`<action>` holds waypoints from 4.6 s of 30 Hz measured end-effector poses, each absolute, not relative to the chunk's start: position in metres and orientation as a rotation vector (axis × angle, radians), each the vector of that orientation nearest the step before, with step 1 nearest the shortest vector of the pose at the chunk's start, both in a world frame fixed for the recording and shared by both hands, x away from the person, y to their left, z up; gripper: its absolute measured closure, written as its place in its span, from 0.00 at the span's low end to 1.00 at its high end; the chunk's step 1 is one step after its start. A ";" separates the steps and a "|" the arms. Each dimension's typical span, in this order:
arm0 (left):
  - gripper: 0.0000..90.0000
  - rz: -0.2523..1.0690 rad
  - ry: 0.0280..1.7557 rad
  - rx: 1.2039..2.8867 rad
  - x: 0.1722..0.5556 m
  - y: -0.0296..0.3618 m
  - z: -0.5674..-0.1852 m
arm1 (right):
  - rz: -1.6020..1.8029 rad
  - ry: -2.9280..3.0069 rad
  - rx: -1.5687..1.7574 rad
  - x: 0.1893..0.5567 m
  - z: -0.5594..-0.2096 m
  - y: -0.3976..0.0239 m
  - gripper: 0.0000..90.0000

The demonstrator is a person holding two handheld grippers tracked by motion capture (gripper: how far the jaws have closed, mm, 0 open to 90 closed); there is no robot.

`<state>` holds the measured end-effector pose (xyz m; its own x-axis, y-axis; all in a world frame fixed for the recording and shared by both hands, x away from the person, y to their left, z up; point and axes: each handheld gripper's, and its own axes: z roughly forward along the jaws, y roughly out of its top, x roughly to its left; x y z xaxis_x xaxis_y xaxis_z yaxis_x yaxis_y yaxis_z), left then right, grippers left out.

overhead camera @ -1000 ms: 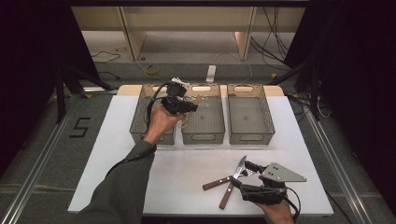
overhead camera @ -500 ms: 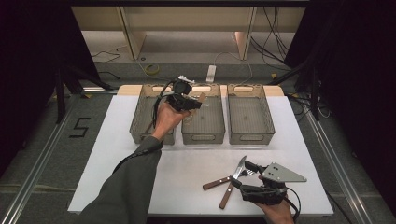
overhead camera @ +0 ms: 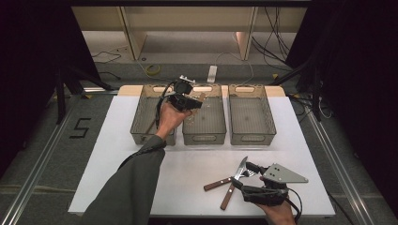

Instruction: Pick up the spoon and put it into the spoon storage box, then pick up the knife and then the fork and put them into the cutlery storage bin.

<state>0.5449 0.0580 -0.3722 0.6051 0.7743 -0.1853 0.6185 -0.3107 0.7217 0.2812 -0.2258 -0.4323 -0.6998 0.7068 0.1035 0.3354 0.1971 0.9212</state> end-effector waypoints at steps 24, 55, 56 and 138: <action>0.21 0.190 1.037 1.937 0.507 0.069 -0.349 | 1.472 2.149 1.003 0.282 -0.434 -0.225 0.29; 0.19 0.260 0.918 1.938 0.391 0.131 -0.392 | 1.369 2.278 1.060 0.304 -0.441 -0.206 0.52; 0.18 0.255 0.915 1.932 0.389 0.132 -0.393 | 1.369 2.282 1.053 0.305 -0.441 -0.205 0.53; 0.18 0.332 0.914 1.960 0.335 0.168 -0.412 | 0.892 2.798 0.959 0.325 -0.476 -0.153 1.00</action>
<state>0.3348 0.1679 -0.4124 0.6880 0.7147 -0.1260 0.4674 -0.3036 0.8303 0.3250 -0.1531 -0.4756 -0.8061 0.5769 0.1316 0.5466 0.6408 0.5391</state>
